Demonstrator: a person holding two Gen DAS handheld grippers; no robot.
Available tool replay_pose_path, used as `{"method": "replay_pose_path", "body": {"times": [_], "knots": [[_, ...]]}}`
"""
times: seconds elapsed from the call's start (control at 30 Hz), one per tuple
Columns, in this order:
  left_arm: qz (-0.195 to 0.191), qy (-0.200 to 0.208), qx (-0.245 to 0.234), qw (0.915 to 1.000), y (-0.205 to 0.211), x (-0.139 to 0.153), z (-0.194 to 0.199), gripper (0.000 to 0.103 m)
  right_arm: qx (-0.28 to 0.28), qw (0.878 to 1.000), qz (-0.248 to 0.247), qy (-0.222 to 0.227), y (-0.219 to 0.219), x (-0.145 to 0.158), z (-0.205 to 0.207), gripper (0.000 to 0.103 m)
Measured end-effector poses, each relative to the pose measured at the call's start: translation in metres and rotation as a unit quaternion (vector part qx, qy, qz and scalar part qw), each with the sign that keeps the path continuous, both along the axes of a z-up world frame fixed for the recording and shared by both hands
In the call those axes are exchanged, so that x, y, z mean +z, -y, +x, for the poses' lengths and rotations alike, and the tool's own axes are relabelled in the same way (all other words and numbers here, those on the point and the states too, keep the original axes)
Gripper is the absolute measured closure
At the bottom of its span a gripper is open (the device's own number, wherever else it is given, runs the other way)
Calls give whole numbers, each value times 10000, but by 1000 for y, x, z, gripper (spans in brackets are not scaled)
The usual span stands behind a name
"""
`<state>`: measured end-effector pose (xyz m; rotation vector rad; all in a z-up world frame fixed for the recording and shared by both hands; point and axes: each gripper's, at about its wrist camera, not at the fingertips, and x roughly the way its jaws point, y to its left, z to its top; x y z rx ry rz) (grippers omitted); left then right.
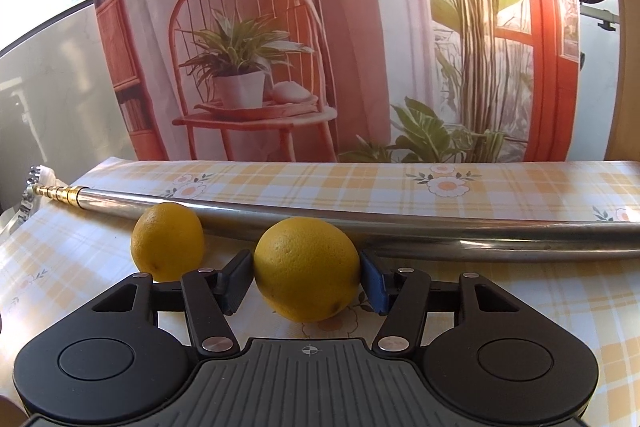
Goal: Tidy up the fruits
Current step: 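Carry the mandarin with left gripper while right carries the lemon over the plate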
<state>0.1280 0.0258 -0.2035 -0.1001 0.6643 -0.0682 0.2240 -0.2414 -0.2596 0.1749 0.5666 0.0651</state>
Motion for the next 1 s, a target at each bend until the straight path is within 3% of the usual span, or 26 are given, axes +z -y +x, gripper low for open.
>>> {"method": "replay_pose_path", "body": {"times": [0.2, 0.43, 0.63, 1.0], "knots": [[-25, -7, -28, 10000, 1, 1, -2, 62, -11, 10000, -8, -10, 0, 0, -1, 50], [-103, 137, -97, 9998, 3, 8, -9, 62, -37, 9994, -39, -337, -10, 10, -12, 50], [-150, 188, -272, 9993, 10, 13, -19, 62, 13, 9993, 18, -375, -18, 21, -42, 50], [-177, 177, -689, 9973, 23, 21, -44, 62, -3, 9988, 484, -62, -31, 48, -119, 50]]}}
